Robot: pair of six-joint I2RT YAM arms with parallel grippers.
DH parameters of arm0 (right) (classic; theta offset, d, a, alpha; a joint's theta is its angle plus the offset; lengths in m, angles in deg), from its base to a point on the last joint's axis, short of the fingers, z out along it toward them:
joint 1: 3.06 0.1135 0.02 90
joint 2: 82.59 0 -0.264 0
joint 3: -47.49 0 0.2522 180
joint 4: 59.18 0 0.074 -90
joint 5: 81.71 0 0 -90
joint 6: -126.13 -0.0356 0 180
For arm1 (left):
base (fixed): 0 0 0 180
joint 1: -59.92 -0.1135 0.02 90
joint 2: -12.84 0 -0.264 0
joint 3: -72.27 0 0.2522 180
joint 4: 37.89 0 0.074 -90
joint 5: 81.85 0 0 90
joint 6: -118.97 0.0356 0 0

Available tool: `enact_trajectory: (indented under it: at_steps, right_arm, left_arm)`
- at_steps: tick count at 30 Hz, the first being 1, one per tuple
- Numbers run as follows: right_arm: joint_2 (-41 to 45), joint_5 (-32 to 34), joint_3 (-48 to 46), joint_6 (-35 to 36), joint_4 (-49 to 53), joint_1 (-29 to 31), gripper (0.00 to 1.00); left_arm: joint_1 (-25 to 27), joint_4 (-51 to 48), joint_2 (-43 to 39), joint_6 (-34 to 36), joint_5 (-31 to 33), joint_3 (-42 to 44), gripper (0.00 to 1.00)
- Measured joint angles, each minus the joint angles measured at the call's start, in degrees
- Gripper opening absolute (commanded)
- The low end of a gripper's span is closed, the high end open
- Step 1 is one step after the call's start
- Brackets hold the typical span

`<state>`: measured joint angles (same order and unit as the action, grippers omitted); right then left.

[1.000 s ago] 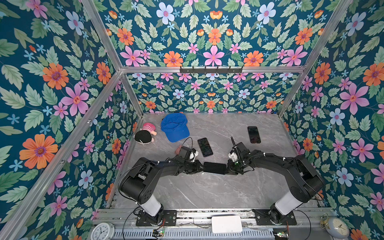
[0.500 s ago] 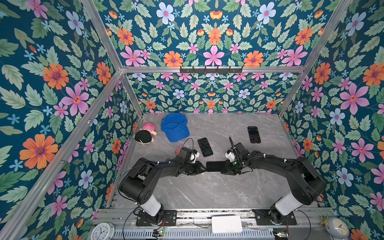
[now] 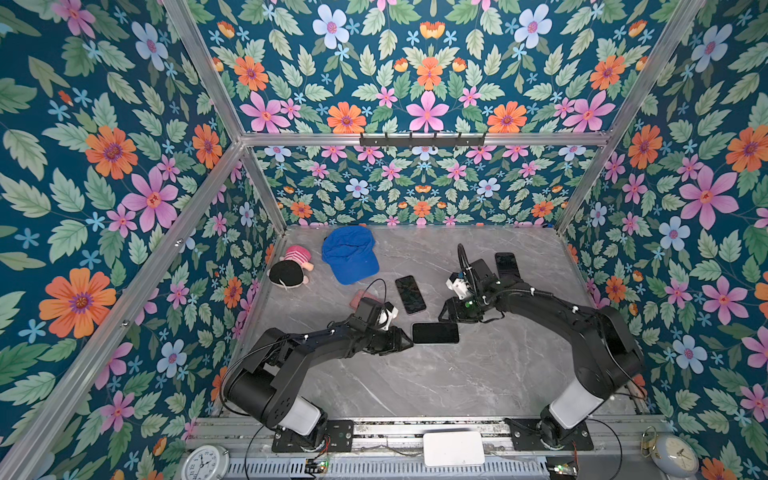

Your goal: Put the phone into the phone case

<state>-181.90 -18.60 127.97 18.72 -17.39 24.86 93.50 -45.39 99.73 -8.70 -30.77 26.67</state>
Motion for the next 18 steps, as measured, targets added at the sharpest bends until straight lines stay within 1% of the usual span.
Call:
enact_trajectory:
  at_steps: [3,7,13,18]
  right_arm:
    - [-5.53,-0.13,4.76,3.41,1.38,-0.79,0.63]
    - [-9.49,-0.76,6.64,6.25,2.21,-0.9,0.64]
    - [-10.14,-2.91,4.02,7.54,2.56,-1.29,0.62]
    - [-7.96,-4.61,-0.72,7.45,2.03,-1.22,0.59]
  left_arm:
    - [1.99,2.29,1.51,-1.42,-0.39,-0.13,0.53]
    - [3.23,4.83,3.65,-2.84,-0.87,-1.05,0.52]
    - [3.26,7.93,7.72,-3.21,-2.34,-3.26,0.47]
    - [3.28,8.81,10.67,-3.23,-3.65,-5.38,0.41]
